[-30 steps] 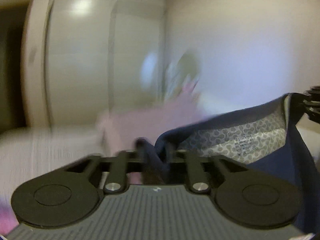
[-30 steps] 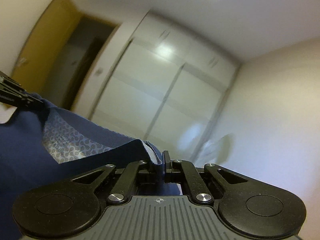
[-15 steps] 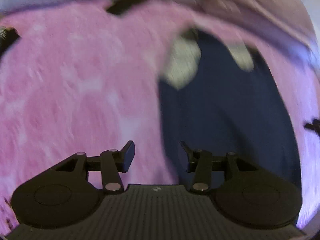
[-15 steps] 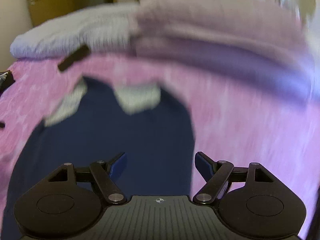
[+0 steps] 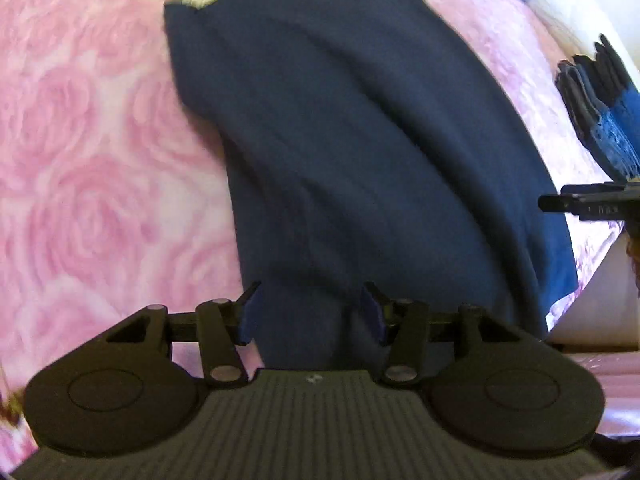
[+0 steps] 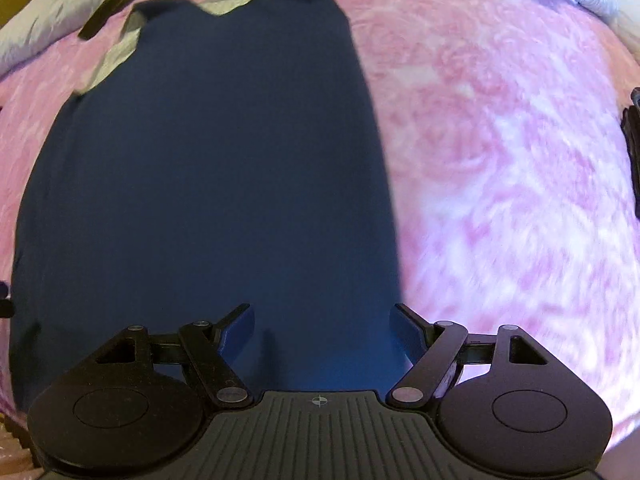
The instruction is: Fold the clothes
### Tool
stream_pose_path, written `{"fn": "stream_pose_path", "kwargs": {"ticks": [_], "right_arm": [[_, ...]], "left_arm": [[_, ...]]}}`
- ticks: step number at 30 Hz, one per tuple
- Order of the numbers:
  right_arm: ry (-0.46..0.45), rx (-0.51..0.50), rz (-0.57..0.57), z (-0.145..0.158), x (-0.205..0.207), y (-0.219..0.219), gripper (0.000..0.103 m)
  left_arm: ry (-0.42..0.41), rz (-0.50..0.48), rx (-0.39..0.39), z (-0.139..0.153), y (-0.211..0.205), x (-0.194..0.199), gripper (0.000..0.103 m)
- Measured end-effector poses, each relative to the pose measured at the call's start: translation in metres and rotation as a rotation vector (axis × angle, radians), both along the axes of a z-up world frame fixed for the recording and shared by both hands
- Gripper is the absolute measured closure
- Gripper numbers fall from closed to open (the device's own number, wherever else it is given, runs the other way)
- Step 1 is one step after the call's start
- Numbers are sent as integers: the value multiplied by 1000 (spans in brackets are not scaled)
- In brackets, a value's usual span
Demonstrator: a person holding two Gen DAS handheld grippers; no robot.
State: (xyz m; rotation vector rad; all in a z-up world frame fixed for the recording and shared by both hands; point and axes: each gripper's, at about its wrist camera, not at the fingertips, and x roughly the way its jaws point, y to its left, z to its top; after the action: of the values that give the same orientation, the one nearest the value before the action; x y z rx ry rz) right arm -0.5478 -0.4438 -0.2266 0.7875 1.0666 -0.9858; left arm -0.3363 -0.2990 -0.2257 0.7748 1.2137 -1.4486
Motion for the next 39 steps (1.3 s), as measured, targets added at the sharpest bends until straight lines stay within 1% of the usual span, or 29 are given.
{"fn": "stream_pose_path", "kwargs": {"ticks": [3,7,8,9,13,14,18,19,20,21,24,27,29,31,34,35,36,37,38,39], "right_arm": [[-31,-31,44,11,24,26,25],[-94,-48,186,26,61,56,25],[-112,-41,224,25,70,62,25],[-132,-31,262,24,80,69,25],[-206,19,387,9,120,92,26],[-206,24,372,6,127,97,26],[-193,37,271,-5,153,118,26],[-189,40,246,-7,159,123,28],[-186,43,220,-10,166,129,36],[-182,46,195,-13,172,134,41],[-171,56,120,-20,191,150,41],[-154,63,36,-27,205,166,41],[-130,63,-33,-29,204,178,41],[-101,62,-34,-34,209,187,41],[-65,56,-28,-42,216,198,41],[-66,47,-36,-43,217,199,41],[-71,42,-49,-43,217,199,41],[-77,41,-61,-45,217,199,41],[-82,41,-72,-46,217,199,41],[-85,39,-75,-48,217,198,41]], "left_arm": [[-19,-20,-60,15,-11,16,55],[-101,-74,-97,28,-44,45,55],[-125,-87,-106,31,-53,53,55],[-133,-89,-123,34,-65,63,55],[-138,-124,-174,38,-106,97,55],[-143,-139,-180,37,-117,104,55],[-140,-259,-230,30,-159,118,55],[-128,-292,-241,25,-168,120,55],[-115,-325,-251,21,-177,123,55],[-102,-357,-261,17,-186,126,55],[-82,-470,-261,1,-213,127,55],[-89,-593,-254,-15,-234,123,55],[-82,-648,-206,-28,-249,121,54],[-76,-694,-171,-33,-251,117,54],[-67,-763,-117,-41,-253,112,62],[-64,-786,-99,-43,-254,110,68],[-61,-809,-81,-46,-255,109,81],[-72,-815,-86,-45,-254,108,88],[-84,-820,-91,-43,-252,108,97],[-95,-825,-97,-42,-250,108,100]]}}
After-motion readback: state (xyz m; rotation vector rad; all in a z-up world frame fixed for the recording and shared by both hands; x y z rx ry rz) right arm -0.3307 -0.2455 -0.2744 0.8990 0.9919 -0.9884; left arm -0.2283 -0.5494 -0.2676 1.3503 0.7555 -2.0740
